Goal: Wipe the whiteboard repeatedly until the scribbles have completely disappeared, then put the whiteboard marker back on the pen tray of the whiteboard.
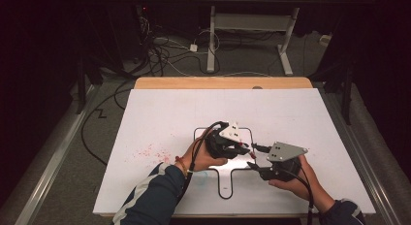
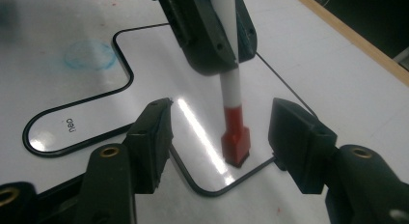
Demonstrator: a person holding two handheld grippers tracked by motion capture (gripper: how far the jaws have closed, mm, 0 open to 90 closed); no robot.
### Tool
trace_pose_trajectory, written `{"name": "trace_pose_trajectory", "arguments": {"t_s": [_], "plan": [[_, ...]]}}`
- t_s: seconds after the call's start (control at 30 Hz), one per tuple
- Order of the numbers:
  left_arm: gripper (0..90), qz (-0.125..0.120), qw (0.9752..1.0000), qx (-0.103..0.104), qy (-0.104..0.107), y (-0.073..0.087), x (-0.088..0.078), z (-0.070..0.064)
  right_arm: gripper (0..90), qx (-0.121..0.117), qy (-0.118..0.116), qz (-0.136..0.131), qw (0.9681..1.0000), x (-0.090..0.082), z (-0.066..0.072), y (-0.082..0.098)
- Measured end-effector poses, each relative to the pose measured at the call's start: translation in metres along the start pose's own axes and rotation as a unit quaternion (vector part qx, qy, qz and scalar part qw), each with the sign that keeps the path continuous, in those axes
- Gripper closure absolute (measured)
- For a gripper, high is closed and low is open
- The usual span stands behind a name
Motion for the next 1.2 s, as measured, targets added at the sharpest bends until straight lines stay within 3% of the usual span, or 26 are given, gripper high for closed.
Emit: {"name": "trace_pose_trajectory", "arguments": {"t_s": [0.2, 0.43, 0.57, 0.67, 0.73, 0.8, 0.9, 1.0, 1.1, 1.13, 1.17, 1.2], "plan": [[78.4, -0.001, 0.9995, 0.025, 0.019, -0.009, -0.003, -0.011, 65.5, -0.014, -0.024, 0.005, 0.9996, 0.004, 0.003, -0.005], [77.9, -0.004, 0.9992, 0.025, 0.030, -0.011, -0.002, -0.015, 79.3, -0.029, -0.030, 0.011, 0.9990, 0.006, 0.009, -0.004], [64.7, -0.026, 0.9996, 0.012, 0.001, -0.009, -0.009, -0.013, 81.2, 0.005, -0.034, 0.000, 0.9994, 0.004, 0.003, -0.002], [51.2, -0.036, 0.9974, 0.004, -0.063, -0.001, -0.026, -0.010, 81.1, 0.063, -0.028, -0.010, 0.9976, 0.002, -0.008, 0.000], [39.4, -0.038, 0.9919, -0.005, -0.121, 0.012, -0.041, -0.007, 81.1, 0.110, -0.039, -0.007, 0.9932, 0.005, -0.020, 0.004], [32.2, -0.041, 0.9855, -0.023, -0.163, 0.030, -0.056, -0.005, 81.0, 0.155, -0.035, -0.004, 0.9873, 0.010, -0.031, 0.008], [29.6, -0.035, 0.9756, -0.056, -0.210, 0.067, -0.079, -0.002, 80.9, 0.221, -0.041, 0.008, 0.9744, 0.019, -0.045, 0.016], [28.9, -0.019, 0.9671, -0.102, -0.233, 0.106, -0.099, -0.001, 80.7, 0.280, -0.065, 0.008, 0.9577, 0.023, -0.056, 0.023], [27.7, -0.007, 0.9576, -0.157, -0.241, 0.139, -0.114, -0.003, 77.7, 0.302, -0.068, 0.023, 0.9505, 0.029, -0.065, 0.027], [27.7, -0.002, 0.9543, -0.173, -0.244, 0.148, -0.117, -0.005, 77.0, 0.314, -0.067, 0.026, 0.9465, 0.032, -0.067, 0.030], [27.5, 0.002, 0.9519, -0.186, -0.243, 0.156, -0.119, -0.006, 75.7, 0.320, -0.067, 0.029, 0.9446, 0.035, -0.068, 0.032], [26.7, 0.009, 0.9503, -0.192, -0.245, 0.162, -0.120, -0.008, 75.3, 0.319, -0.060, 0.033, 0.9452, 0.038, -0.069, 0.034]]}}
Point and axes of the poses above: each handheld gripper's, and its own axes: x roughly forward along the jaws, y roughly out of its underside, z roughly to its left, the point moved 1 cm from there along x, roughly forward along the jaws, and after that the axes turned 13 degrees about -y, right-handed, at the moved point
